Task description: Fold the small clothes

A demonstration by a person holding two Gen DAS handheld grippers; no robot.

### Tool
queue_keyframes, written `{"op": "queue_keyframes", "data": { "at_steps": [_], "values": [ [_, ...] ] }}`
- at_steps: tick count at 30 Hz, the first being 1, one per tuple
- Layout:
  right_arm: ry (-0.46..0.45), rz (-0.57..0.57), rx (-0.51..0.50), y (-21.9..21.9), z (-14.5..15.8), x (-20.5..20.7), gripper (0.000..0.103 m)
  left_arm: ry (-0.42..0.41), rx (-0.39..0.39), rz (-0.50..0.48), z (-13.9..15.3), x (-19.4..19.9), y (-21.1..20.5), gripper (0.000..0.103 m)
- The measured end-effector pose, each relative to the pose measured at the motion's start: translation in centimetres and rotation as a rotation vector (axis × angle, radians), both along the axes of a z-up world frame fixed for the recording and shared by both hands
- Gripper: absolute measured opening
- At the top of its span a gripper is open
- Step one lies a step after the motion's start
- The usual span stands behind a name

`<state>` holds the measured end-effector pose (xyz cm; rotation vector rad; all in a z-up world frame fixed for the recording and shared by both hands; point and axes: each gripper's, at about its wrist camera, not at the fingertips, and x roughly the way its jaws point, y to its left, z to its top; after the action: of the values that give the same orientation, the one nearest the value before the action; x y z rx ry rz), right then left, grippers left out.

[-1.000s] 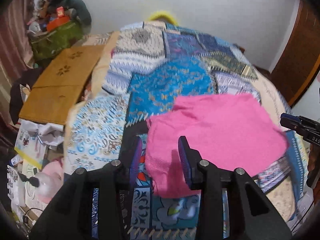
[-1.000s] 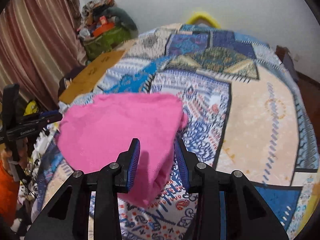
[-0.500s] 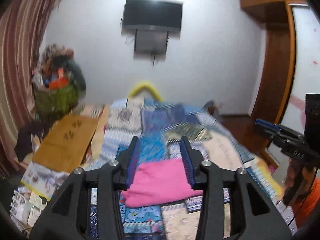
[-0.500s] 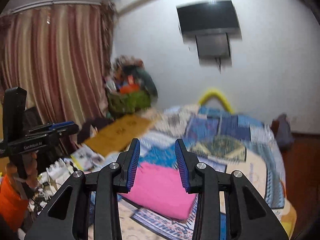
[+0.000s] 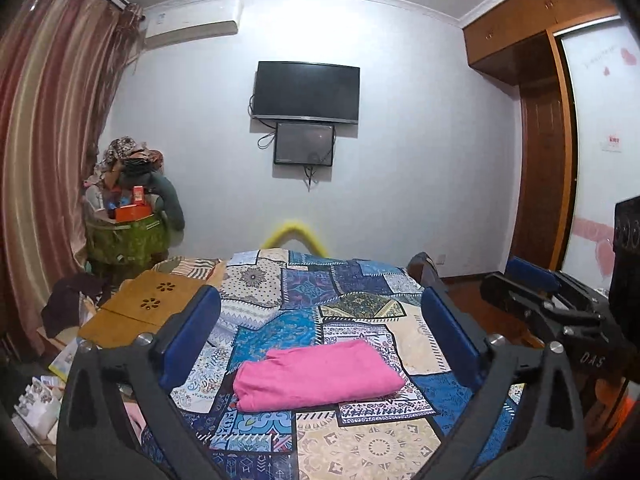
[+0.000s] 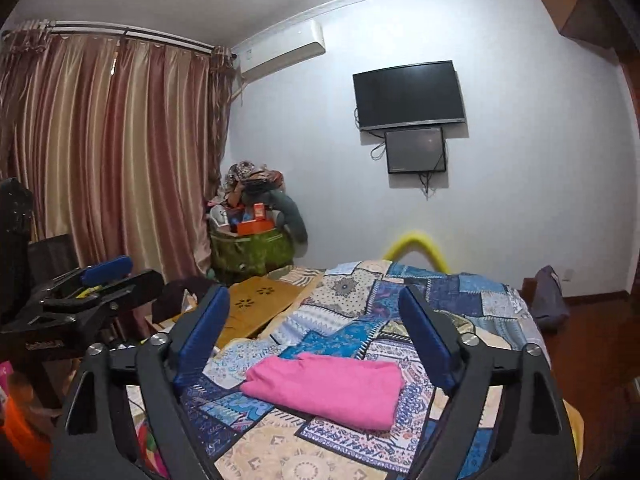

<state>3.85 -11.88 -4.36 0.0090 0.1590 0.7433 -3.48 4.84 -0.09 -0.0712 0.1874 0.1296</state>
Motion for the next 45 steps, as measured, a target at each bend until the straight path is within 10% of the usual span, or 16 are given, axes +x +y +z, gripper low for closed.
{"op": "queue_keyframes", "data": {
  "at_steps": [4,45],
  "values": [
    [0.013,-0.022,0.002,-0.3,-0.3,0.0,0.100,0.006,-0.005,0.007,-0.2,0.1,0.2,0.102],
    [0.021,-0.065,-0.012,-1.0,-0.8,-0.5,0.101,0.035,-0.031,-0.008,-1.7,1.1,1.2,0.103]
  ]
}}
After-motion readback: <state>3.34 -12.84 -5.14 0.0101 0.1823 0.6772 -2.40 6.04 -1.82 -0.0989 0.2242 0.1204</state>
